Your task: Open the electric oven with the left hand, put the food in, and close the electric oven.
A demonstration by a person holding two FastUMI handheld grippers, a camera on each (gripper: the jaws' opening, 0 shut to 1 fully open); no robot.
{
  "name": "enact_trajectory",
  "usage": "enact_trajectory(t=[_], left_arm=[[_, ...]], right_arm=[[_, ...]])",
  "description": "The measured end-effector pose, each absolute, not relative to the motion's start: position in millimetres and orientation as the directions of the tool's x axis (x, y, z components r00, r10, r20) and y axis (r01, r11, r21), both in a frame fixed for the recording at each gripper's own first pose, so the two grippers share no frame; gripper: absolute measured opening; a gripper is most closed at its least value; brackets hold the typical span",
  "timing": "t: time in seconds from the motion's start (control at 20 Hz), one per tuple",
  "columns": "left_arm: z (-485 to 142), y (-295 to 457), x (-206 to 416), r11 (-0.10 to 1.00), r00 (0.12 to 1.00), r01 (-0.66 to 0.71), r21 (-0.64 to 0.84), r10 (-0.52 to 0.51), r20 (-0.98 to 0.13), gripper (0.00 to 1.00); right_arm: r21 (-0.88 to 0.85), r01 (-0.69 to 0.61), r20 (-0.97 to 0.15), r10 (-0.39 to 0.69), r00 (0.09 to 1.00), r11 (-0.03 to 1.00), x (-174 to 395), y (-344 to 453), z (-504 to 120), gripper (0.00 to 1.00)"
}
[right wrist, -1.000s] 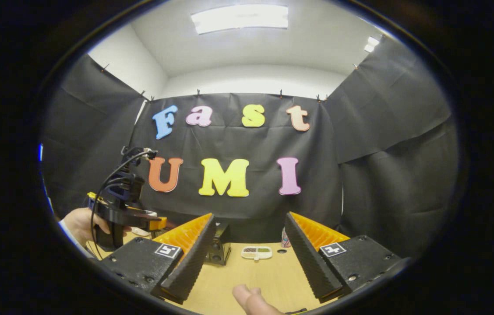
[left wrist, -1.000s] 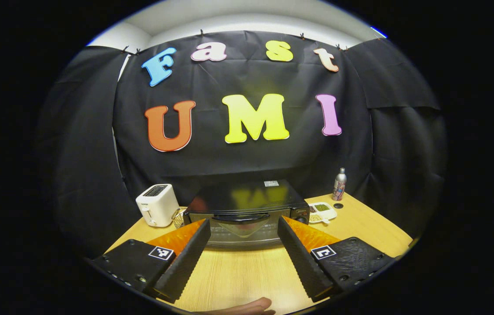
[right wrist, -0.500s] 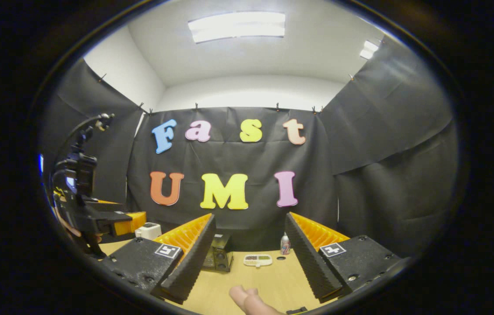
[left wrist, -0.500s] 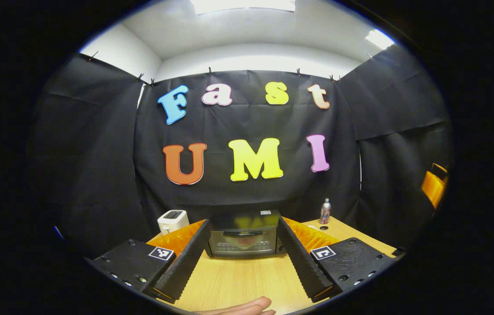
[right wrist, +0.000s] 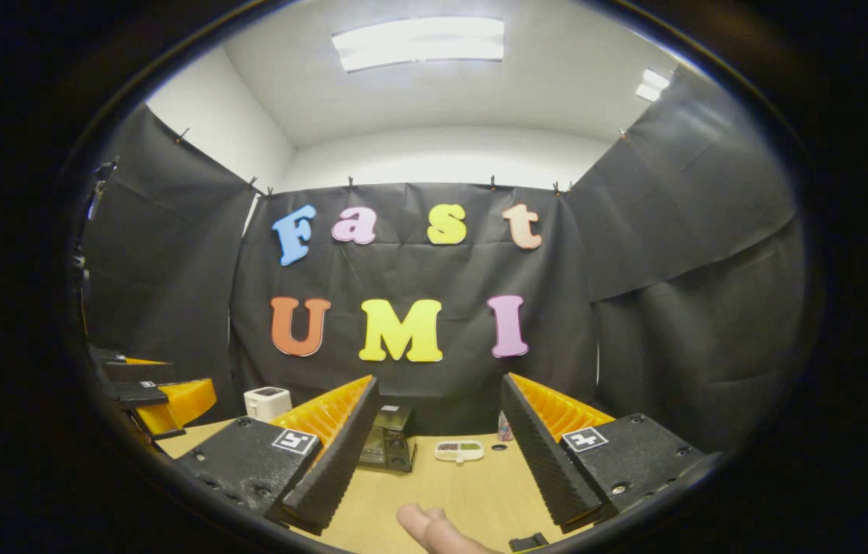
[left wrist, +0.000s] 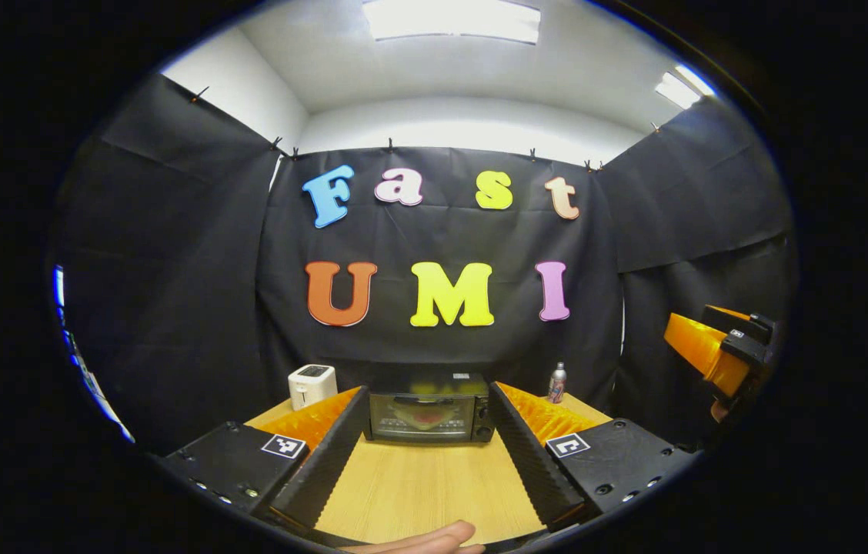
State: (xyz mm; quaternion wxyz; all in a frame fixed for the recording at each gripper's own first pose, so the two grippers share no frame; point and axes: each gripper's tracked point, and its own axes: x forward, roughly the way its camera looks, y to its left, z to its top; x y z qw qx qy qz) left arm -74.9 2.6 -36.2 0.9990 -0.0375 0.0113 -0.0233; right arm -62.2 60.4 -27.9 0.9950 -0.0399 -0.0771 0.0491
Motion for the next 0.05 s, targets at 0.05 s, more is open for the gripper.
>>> enact_trajectory(t=[0.05], left_arm=[[-34.0,8.7,-75.1,0.998,0.999,0.031,-0.055,-0.032,-0.015,0.97]], right_arm=[[-0.093,-0.09,0.144,0.103,0.984,0.992,-60.4,60.8,-28.5,0.96]])
